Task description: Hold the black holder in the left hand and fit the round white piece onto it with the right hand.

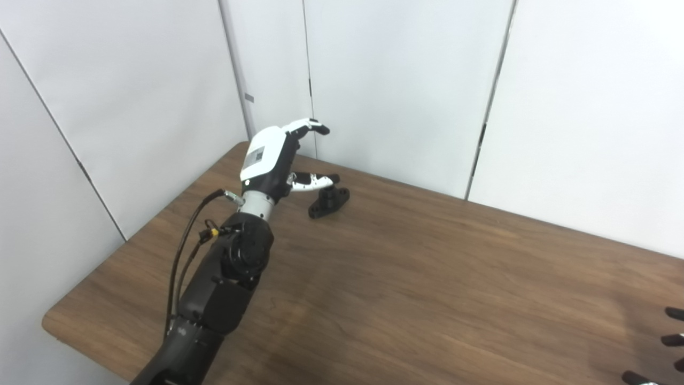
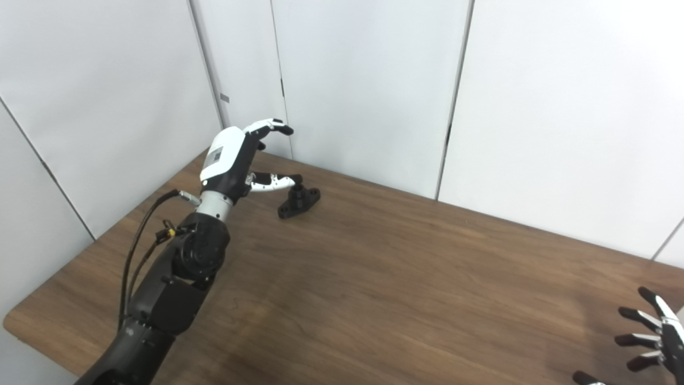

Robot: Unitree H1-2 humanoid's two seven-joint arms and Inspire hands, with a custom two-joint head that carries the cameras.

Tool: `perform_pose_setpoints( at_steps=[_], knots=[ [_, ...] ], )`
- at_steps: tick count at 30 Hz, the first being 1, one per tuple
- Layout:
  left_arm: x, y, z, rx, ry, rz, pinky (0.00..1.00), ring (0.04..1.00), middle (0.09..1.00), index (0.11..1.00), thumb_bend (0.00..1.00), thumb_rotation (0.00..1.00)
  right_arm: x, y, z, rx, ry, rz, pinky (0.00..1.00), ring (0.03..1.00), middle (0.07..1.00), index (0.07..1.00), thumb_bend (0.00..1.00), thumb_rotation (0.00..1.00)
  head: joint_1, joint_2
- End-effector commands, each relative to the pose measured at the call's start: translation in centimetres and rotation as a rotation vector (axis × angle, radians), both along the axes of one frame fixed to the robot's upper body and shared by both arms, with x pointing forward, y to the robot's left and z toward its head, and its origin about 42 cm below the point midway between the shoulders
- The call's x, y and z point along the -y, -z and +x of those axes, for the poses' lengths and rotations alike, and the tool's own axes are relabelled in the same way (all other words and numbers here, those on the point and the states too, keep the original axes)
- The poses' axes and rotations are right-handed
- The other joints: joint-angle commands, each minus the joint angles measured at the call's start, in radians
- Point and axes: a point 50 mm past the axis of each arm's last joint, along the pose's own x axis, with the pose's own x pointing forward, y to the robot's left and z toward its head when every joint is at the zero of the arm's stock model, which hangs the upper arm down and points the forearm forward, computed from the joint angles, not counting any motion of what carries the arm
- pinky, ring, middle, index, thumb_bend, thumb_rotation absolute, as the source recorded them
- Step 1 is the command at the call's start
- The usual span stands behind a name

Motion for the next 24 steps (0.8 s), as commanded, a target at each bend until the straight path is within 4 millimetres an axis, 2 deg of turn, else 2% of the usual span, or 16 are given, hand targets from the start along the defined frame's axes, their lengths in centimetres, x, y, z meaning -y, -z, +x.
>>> perform_pose_setpoints(
  at_steps=[1,4,8,11,14,19,21,24],
  knots=[
    [-0.7,-2.8,1.0,0.079,-0.019,0.046,0.65,0.857,0.846,0.703,0.89,0.14,0.3,-1.7,0.5,0.07,-0.008,-0.005,0.41,0.617,0.778,0.911,0.67,0.08,0.0,0.001],
    [-0.8,-2.1,1.6,0.035,-0.053,0.057,0.68,0.913,0.883,0.708,0.98,0.18,0.4,-1.8,0.4,0.066,-0.006,-0.003,0.41,0.62,0.779,0.911,0.67,0.09,-0.003,0.004],
    [-0.8,-1.4,2.4,-0.002,-0.092,0.085,0.77,0.991,0.956,0.73,1.0,0.2,0.5,-1.9,0.3,0.066,-0.004,-0.012,0.41,0.611,0.78,0.913,0.66,0.13,-0.003,0.008],
    [-0.7,-0.7,3.0,-0.035,-0.111,0.107,0.85,1.0,0.993,0.764,1.0,0.28,0.7,-2.0,0.3,0.067,0.0,-0.018,0.4,0.602,0.78,0.914,0.66,0.14,-0.003,0.011],
    [-0.6,-0.2,3.6,-0.075,-0.13,0.14,0.88,1.0,1.0,0.797,1.0,0.35,0.8,-2.0,0.3,0.068,0.002,-0.017,0.39,0.593,0.779,0.913,0.65,0.15,-0.005,0.015],
    [-0.5,0.8,4.4,-0.122,-0.163,0.163,0.92,1.0,1.0,0.804,1.0,0.41,0.8,-2.0,0.1,0.067,0.0,-0.016,0.39,0.595,0.78,0.912,0.65,0.14,-0.005,0.018],
    [-0.6,1.3,4.7,-0.152,-0.174,0.162,0.96,1.0,1.0,0.813,1.0,0.45,0.9,-2.0,0.1,0.067,0.001,-0.017,0.4,0.601,0.782,0.912,0.65,0.15,-0.006,0.02],
    [-0.8,2.0,5.0,-0.185,-0.181,0.161,1.0,1.0,1.0,0.815,1.0,0.45,0.9,-1.9,0.0,0.07,0.004,-0.02,0.4,0.598,0.778,0.91,0.65,0.14,-0.007,0.021]
  ],
)
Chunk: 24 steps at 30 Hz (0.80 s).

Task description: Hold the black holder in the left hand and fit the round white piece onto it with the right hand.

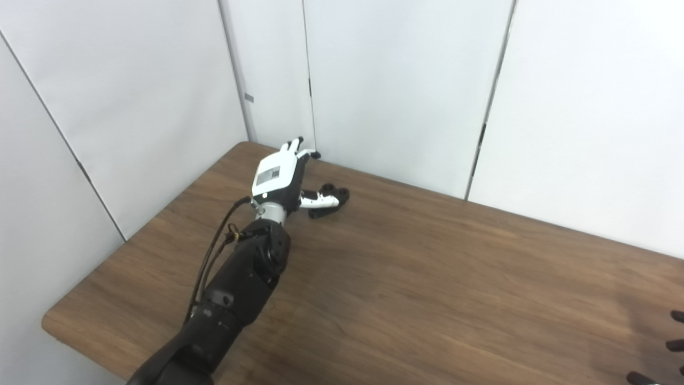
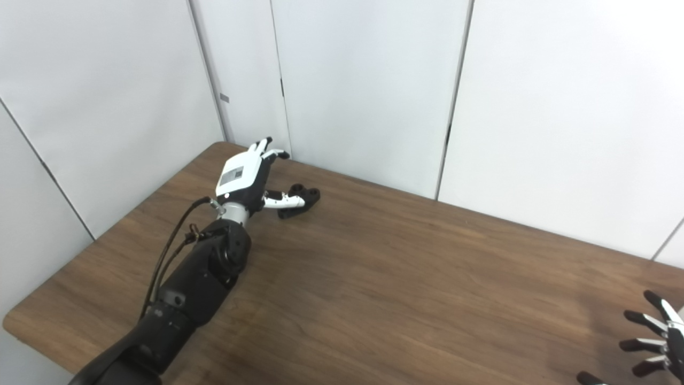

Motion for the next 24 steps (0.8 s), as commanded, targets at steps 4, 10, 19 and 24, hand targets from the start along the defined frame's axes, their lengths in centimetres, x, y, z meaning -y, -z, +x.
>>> perform_pose_setpoints(
  at_steps=[4,10,19,24],
  knots=[
    [-1.4,-1.9,1.5,0.026,-0.019,0.109,0.95,1.0,1.0,0.81,1.0,0.49,0.3,-1.9,0.1,0.069,-0.003,-0.018,0.4,0.597,0.778,0.912,0.65,0.13,-0.006,0.0],
    [-1.9,-0.7,1.7,0.005,-0.035,0.117,0.95,1.0,1.0,0.801,1.0,0.5,0.3,-1.9,-0.1,0.059,-0.001,-0.017,0.4,0.599,0.778,0.913,0.65,0.15,-0.004,0.004],
    [-2.3,-0.4,1.8,-0.018,-0.058,0.12,0.95,1.0,1.0,0.799,1.0,0.5,0.3,-1.9,-0.3,0.042,0.001,-0.009,0.41,0.609,0.787,0.911,0.65,0.14,-0.01,0.009],
    [-2.3,0.0,1.9,-0.039,-0.065,0.112,0.94,1.0,1.0,0.797,1.0,0.5,0.5,-1.9,-0.4,0.045,-0.003,-0.019,0.4,0.61,0.785,0.912,0.65,0.15,-0.013,0.013]
  ],
)
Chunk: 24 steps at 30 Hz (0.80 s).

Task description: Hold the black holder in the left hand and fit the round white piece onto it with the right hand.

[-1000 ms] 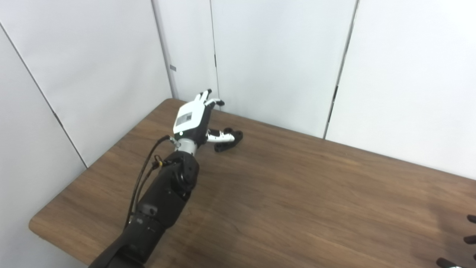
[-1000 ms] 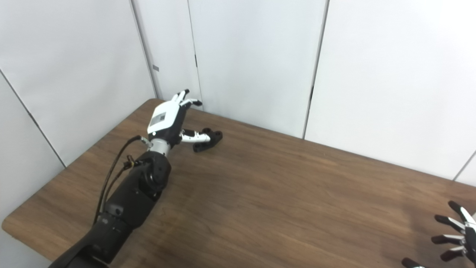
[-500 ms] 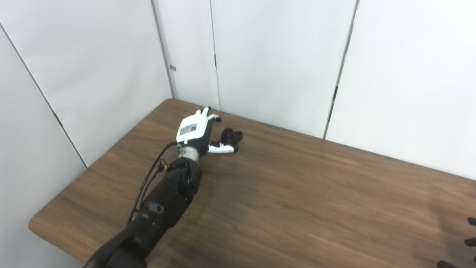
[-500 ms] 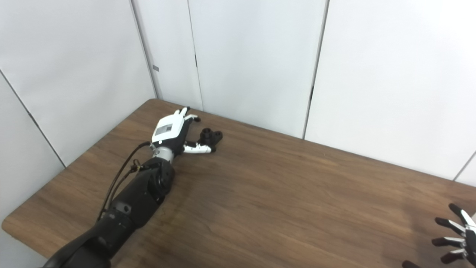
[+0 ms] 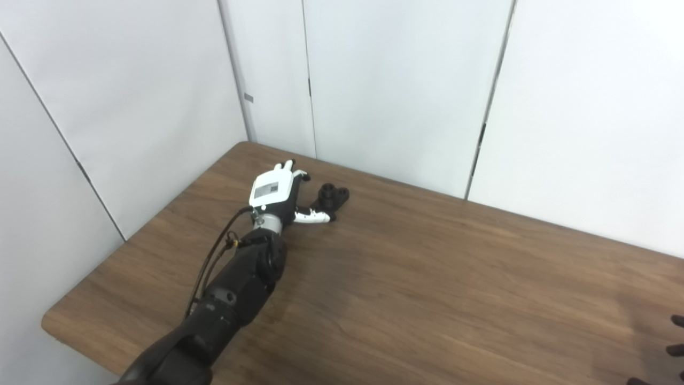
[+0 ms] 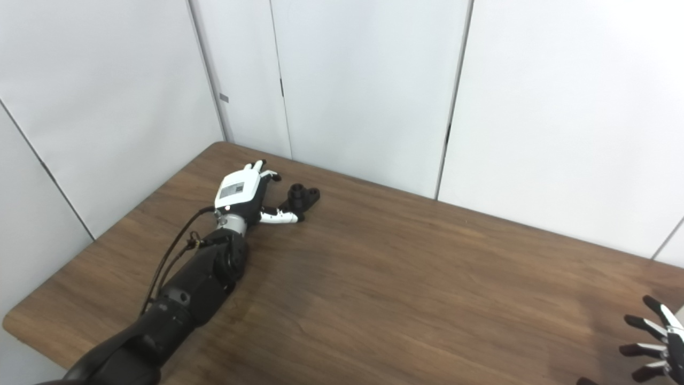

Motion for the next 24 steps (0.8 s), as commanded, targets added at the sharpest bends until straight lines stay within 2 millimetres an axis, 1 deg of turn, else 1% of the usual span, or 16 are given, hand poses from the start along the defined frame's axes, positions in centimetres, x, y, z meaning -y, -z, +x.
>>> perform_pose_setpoints(
  at_steps=[1,3,6,9,11,13,16,19,21,22,24],
  knots=[
    [-0.9,-3.1,1.3,0.084,-0.011,0.04,0.93,1.0,1.0,0.79,1.0,0.49,0.5,-1.8,0.4,0.068,-0.004,-0.018,0.4,0.61,0.787,0.913,0.64,0.16,-0.001,0.002],
    [-0.8,-2.8,1.5,0.076,-0.008,0.031,0.91,1.0,1.0,0.773,1.0,0.48,0.5,-1.9,0.3,0.069,-0.005,-0.018,0.4,0.608,0.789,0.912,0.64,0.16,-0.002,0.005],
    [-0.7,-2.3,1.6,0.073,0.008,-0.005,0.92,1.0,1.0,0.745,1.0,0.47,0.5,-2.0,0.3,0.073,-0.006,-0.018,0.41,0.605,0.791,0.909,0.64,0.16,-0.004,0.008],
    [-0.6,-1.7,1.8,0.068,0.023,-0.047,0.93,1.0,0.993,0.707,1.0,0.46,0.5,-2.1,0.3,0.079,-0.004,-0.021,0.4,0.593,0.782,0.903,0.65,0.15,-0.007,0.011],
    [-0.5,-1.4,1.9,0.064,0.032,-0.064,0.93,1.0,0.982,0.684,0.98,0.44,0.6,-2.1,0.3,0.082,-0.002,-0.023,0.39,0.585,0.775,0.9,0.65,0.14,-0.009,0.012],
    [-0.4,-1.0,2.1,0.052,0.042,-0.075,0.92,1.0,0.974,0.653,0.95,0.45,0.6,-2.1,0.2,0.084,-0.001,-0.019,0.39,0.583,0.774,0.898,0.65,0.13,-0.013,0.012],
    [-0.2,-0.6,2.3,0.041,0.055,-0.077,0.91,1.0,0.969,0.631,0.9,0.46,0.6,-2.1,0.1,0.088,0.0,-0.019,0.39,0.583,0.776,0.898,0.64,0.13,-0.018,0.014],
    [0.1,-0.2,2.5,0.04,0.076,-0.106,0.88,1.0,0.956,0.611,0.88,0.42,0.7,-2.2,-0.1,0.094,0.001,-0.019,0.39,0.579,0.773,0.897,0.63,0.12,-0.02,0.017],
    [0.3,0.1,2.6,0.031,0.093,-0.135,0.88,1.0,0.943,0.608,0.85,0.39,0.7,-2.2,-0.2,0.096,0.004,-0.018,0.38,0.579,0.774,0.898,0.63,0.12,-0.022,0.02],
    [0.5,0.2,2.6,0.029,0.104,-0.148,0.88,1.0,0.933,0.599,0.8,0.35,0.7,-2.2,-0.2,0.095,0.006,-0.016,0.39,0.582,0.775,0.899,0.63,0.13,-0.022,0.02],
    [0.8,0.6,2.6,0.029,0.125,-0.172,0.88,1.0,0.924,0.581,0.77,0.3,0.7,-2.2,-0.3,0.089,0.011,-0.01,0.39,0.586,0.776,0.899,0.63,0.14,-0.023,0.024]
  ],
)
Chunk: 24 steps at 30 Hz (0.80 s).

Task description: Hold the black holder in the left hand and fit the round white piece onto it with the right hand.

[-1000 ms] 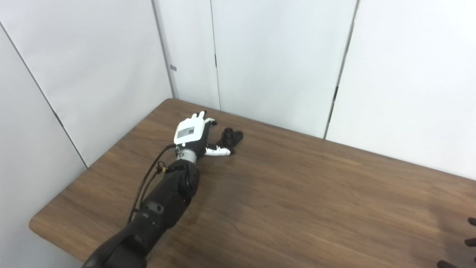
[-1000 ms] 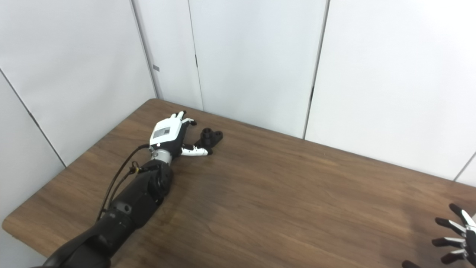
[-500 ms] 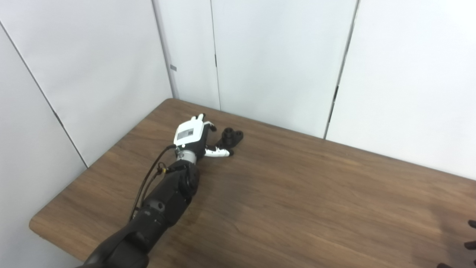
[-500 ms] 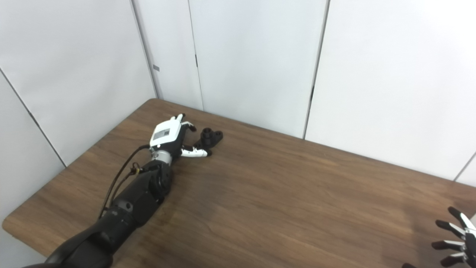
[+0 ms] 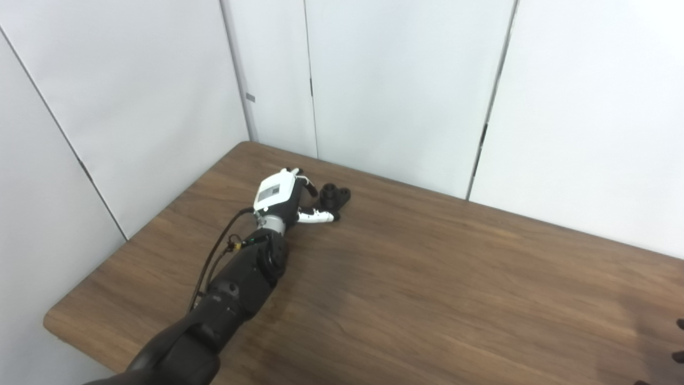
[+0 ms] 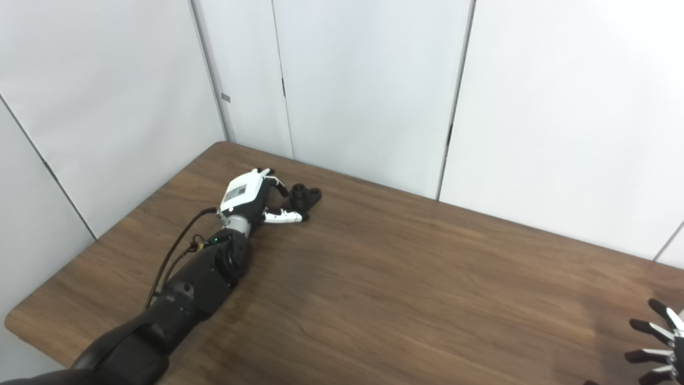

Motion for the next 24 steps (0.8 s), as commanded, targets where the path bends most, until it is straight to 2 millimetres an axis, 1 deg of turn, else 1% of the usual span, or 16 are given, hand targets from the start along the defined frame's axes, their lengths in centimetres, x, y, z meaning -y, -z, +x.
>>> perform_pose_setpoints(
  at_steps=[1,2,3,5,9,13,18,20,22,24],
  knots=[
    [1.0,-1.0,1.2,0.028,0.063,-0.019,0.9,1.0,0.92,0.56,0.76,0.28,0.2,-2.0,0.2,0.078,0.0,-0.008,0.39,0.59,0.776,0.901,0.63,0.14,-0.001,0.003],
    [1.1,-0.9,1.2,0.031,0.067,-0.025,0.91,0.998,0.913,0.525,0.64,0.18,0.2,-2.0,0.1,0.078,0.002,-0.008,0.39,0.591,0.777,0.901,0.63,0.14,-0.001,0.003],
    [1.2,-0.7,1.2,0.03,0.07,-0.026,0.91,0.988,0.899,0.507,0.58,0.13,0.2,-2.0,0.1,0.078,0.003,-0.01,0.39,0.592,0.777,0.901,0.62,0.14,-0.001,0.003],
    [1.4,-0.4,1.3,0.019,0.079,-0.027,0.91,0.972,0.877,0.49,0.53,0.09,0.3,-1.9,0.0,0.078,0.005,-0.005,0.4,0.598,0.781,0.901,0.62,0.14,-0.001,0.004],
    [1.5,-0.1,1.2,0.01,0.11,-0.017,0.92,0.95,0.859,0.483,0.52,0.08,0.3,-1.8,-0.1,0.079,0.01,0.003,0.4,0.6,0.78,0.898,0.61,0.14,-0.002,0.009],
    [1.7,-0.1,1.1,0.011,0.128,-0.012,0.9,0.935,0.846,0.481,0.52,0.07,0.3,-1.7,-0.2,0.084,0.008,0.015,0.4,0.59,0.773,0.888,0.61,0.13,-0.005,0.012],
    [1.9,0.0,0.9,0.0,0.144,-0.016,0.91,0.94,0.843,0.48,0.52,0.07,0.2,-1.6,0.0,0.087,0.006,0.013,0.4,0.586,0.771,0.884,0.6,0.13,-0.007,0.014],
    [2.1,0.1,0.7,-0.014,0.158,-0.012,0.88,0.936,0.844,0.479,0.52,0.07,0.2,-1.6,0.0,0.088,0.007,0.01,0.4,0.587,0.771,0.885,0.6,0.14,-0.012,0.015],
    [2.4,0.1,0.4,-0.013,0.185,-0.026,0.88,0.938,0.841,0.479,0.52,0.07,0.1,-1.6,0.0,0.091,0.002,0.011,0.4,0.59,0.772,0.885,0.59,0.14,-0.012,0.015],
    [2.9,0.2,-0.1,-0.012,0.226,-0.03,0.88,0.95,0.844,0.479,0.52,0.07,0.0,-1.7,0.1,0.092,-0.001,0.01,0.42,0.6,0.776,0.887,0.59,0.14,-0.028,0.016]
  ],
)
